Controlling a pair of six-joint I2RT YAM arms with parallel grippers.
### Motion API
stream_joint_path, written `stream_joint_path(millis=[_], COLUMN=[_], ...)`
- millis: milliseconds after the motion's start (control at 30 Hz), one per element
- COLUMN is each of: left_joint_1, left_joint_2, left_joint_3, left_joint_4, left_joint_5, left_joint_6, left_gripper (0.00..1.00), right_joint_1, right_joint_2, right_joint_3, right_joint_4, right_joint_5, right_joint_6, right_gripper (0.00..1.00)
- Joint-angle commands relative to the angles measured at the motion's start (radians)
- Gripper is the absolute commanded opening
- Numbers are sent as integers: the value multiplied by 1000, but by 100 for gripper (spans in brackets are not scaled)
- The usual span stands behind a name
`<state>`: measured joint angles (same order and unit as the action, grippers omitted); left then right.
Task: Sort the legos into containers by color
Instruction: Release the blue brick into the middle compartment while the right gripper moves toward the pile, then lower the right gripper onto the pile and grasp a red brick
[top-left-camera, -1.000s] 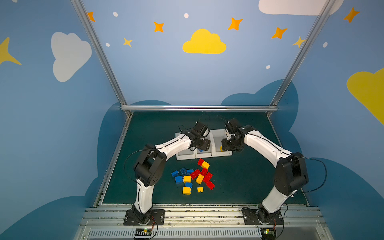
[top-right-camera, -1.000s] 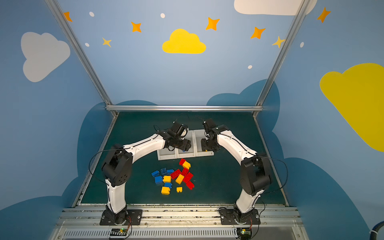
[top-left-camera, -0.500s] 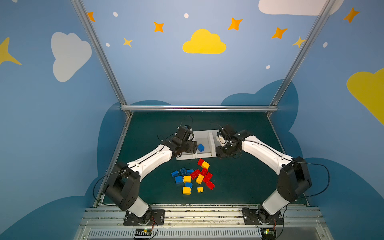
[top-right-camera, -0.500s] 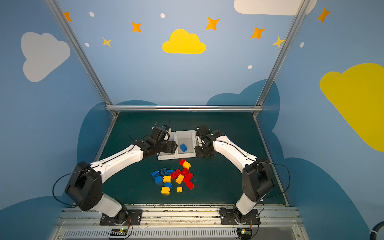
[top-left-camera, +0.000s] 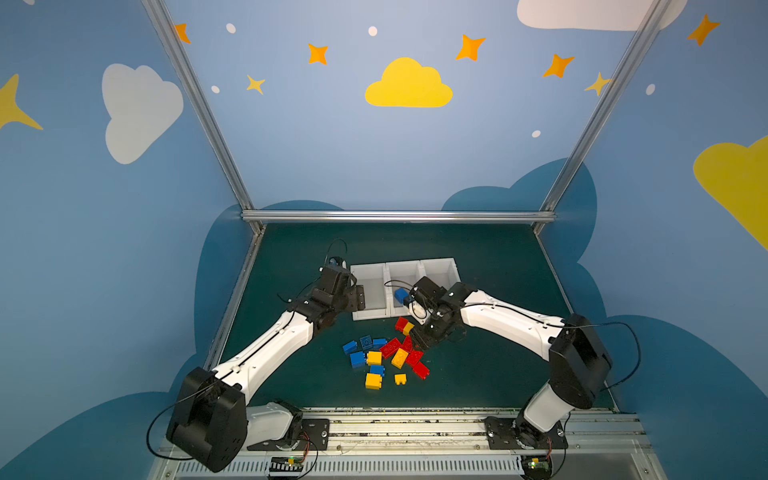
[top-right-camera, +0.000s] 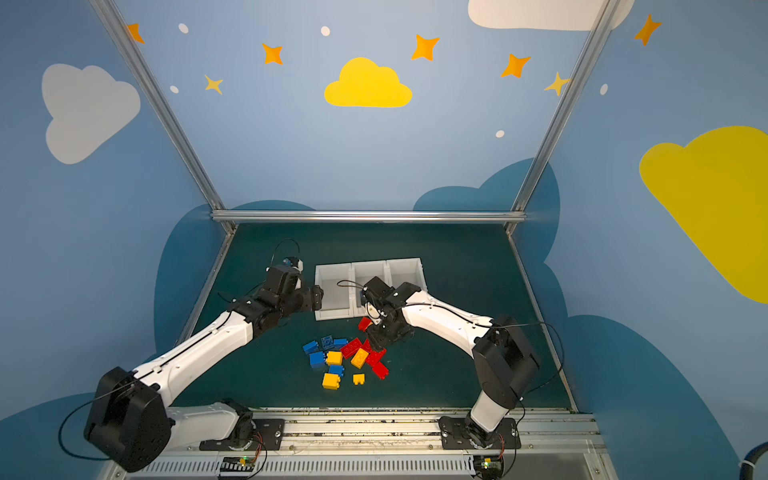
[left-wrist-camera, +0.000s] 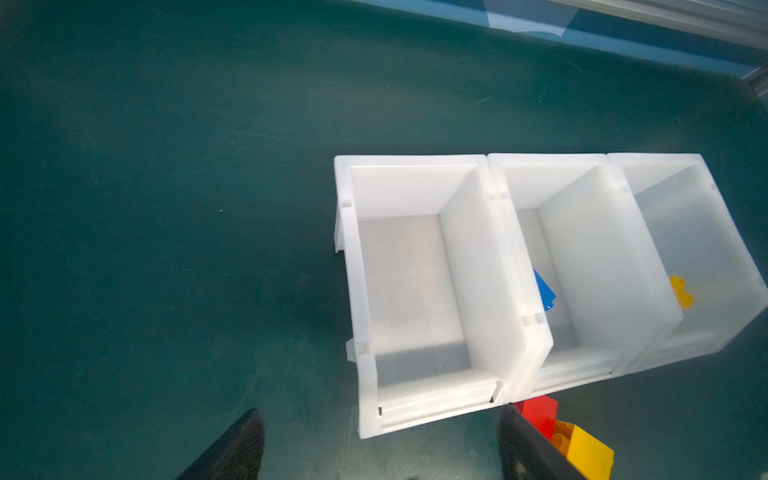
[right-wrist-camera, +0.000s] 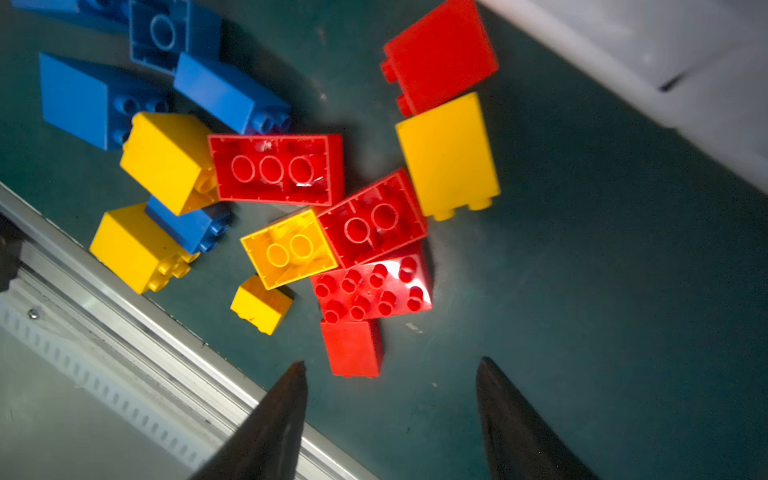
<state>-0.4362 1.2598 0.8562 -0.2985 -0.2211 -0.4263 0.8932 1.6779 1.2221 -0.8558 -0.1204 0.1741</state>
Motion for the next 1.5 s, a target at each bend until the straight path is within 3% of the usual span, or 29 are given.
stream_joint_path(millis=[0,633,1200,1467], left_joint_1=[11,18,18,19], left_joint_2=[-37,-100,-135,-146], left_joint_3=[-27,-84,-110,-128], left_joint_4=[-1,3,-1,16], left_joint_5=[-27,-38,-50,-44], left_joint_6=[-25,-54,-58,-65], left_gripper=[89,94,96,96], right_joint_1=[40,97,102,110], right_joint_2=[47,179,219,250], right_joint_3=[-13,40,36,24], right_joint_4=[-19,-17,12,7], right_joint_5=[14,152,127,181], right_joint_6=[-23,-17,-31,-3], right_gripper=[66,72,70,67])
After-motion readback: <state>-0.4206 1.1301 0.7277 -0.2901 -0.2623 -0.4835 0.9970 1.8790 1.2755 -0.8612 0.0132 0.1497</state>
